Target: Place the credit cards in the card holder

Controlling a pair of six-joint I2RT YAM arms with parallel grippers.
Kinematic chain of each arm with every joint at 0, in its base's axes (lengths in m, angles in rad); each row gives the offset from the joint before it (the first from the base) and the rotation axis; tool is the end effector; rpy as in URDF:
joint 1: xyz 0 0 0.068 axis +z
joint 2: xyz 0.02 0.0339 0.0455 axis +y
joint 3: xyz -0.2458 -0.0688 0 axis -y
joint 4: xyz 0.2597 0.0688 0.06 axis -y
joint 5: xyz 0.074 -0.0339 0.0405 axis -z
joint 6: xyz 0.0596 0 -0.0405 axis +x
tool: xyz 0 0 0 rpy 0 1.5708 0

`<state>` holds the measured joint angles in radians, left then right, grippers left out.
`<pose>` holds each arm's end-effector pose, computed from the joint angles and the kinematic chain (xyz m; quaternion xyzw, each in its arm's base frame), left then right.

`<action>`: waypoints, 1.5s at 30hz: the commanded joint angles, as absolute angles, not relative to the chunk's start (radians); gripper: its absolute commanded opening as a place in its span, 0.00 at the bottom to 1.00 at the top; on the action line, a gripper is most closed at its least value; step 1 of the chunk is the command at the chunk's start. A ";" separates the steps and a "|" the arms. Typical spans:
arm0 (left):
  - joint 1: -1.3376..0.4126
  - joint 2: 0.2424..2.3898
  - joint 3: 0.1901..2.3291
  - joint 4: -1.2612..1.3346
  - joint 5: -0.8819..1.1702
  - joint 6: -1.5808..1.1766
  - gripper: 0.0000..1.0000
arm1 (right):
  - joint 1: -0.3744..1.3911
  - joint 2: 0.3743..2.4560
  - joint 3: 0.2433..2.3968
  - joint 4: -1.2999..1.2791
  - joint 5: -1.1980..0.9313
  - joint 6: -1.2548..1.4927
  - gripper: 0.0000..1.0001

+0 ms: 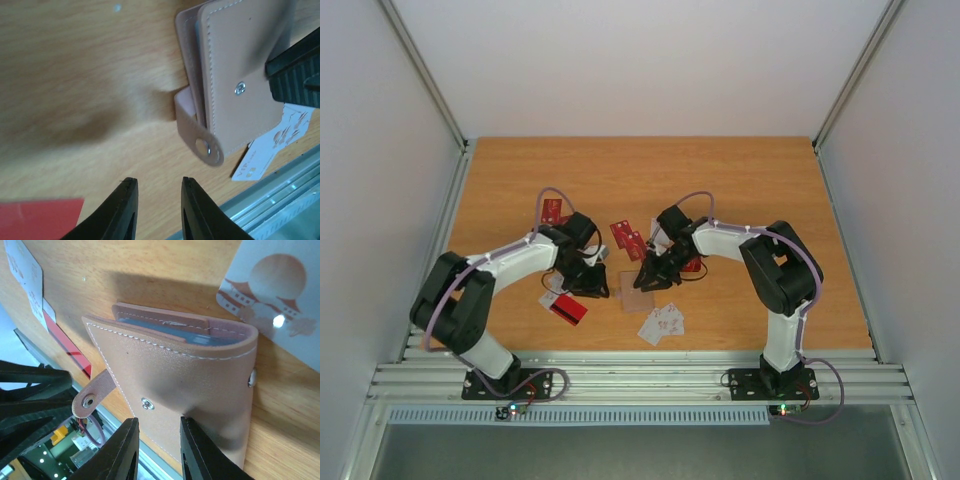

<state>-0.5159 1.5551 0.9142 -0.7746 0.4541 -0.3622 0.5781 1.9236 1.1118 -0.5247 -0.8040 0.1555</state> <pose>0.2306 -0.1608 0.1261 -0.0920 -0.9672 0.2353 0.0270 0.2730 0.2294 0.0848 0.2364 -0.8841 -0.4013 0.0389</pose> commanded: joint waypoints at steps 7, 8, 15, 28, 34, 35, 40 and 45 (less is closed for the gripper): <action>-0.509 1.703 0.928 -0.554 0.623 -0.367 0.22 | 0.606 1.969 1.209 -0.662 -0.668 0.099 0.25; -0.509 1.712 0.930 -0.552 0.627 -0.364 0.22 | 0.607 1.971 1.212 -0.666 -0.663 0.097 0.25; -0.510 1.748 0.960 -0.554 0.653 -0.340 0.21 | 0.616 1.991 1.250 -0.728 -0.605 0.091 0.25; -0.518 1.776 1.018 -0.607 0.680 -0.291 0.21 | 0.625 2.023 1.287 -0.769 -0.578 0.101 0.25; -0.538 1.790 1.009 -0.595 0.687 -0.292 0.20 | 0.626 2.021 1.298 -0.764 -0.583 0.104 0.25; -0.538 1.780 1.005 -0.594 0.674 -0.295 0.20 | 0.625 2.020 1.299 -0.764 -0.583 0.106 0.25; -0.525 1.682 0.982 -0.594 0.577 -0.372 0.32 | 0.626 2.018 1.295 -0.762 -0.582 0.108 0.25; -0.523 1.590 0.924 -0.584 0.574 -0.361 0.36 | 0.626 2.018 1.296 -0.757 -0.582 0.110 0.24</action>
